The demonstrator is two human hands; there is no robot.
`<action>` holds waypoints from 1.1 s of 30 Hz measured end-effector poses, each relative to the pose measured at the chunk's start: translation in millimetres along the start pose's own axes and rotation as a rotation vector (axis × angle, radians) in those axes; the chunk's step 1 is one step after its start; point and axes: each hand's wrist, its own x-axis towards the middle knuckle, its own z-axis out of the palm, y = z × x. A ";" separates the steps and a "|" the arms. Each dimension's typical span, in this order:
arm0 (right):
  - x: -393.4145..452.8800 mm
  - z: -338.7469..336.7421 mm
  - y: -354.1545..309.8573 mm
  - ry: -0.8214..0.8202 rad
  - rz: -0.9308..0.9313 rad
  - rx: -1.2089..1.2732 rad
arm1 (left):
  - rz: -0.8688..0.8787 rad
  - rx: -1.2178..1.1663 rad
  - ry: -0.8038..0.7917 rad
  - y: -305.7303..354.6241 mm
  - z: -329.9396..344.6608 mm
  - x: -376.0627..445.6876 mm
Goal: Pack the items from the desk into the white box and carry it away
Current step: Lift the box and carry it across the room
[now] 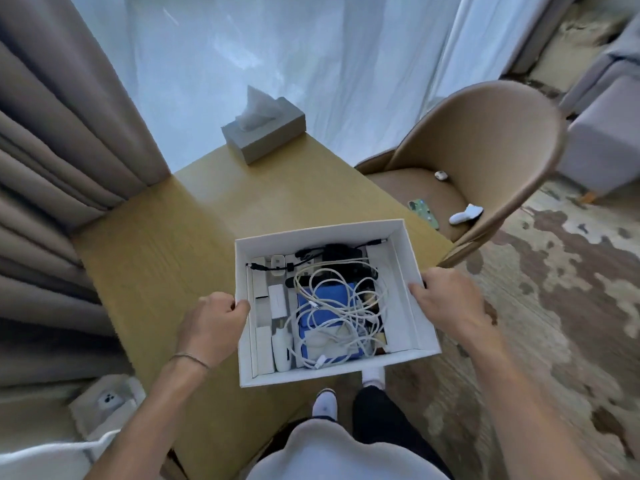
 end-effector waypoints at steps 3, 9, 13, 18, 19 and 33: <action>-34.3 -4.2 23.8 0.034 0.085 0.037 | 0.076 0.029 -0.042 16.9 3.1 -3.7; -108.2 -16.3 85.4 0.064 0.258 0.107 | 0.248 0.080 -0.090 73.7 23.0 -24.0; -170.7 -19.0 136.7 0.113 0.393 0.122 | 0.364 0.124 -0.133 118.5 47.6 -55.3; -265.3 -22.1 202.4 0.192 0.539 0.135 | 0.557 0.057 -0.232 174.7 92.1 -104.8; -287.3 -21.6 215.9 0.205 0.575 0.137 | 0.590 0.042 -0.259 187.1 102.4 -117.2; -617.1 19.3 328.5 0.368 1.162 0.281 | 1.104 0.194 -0.437 329.4 221.7 -364.4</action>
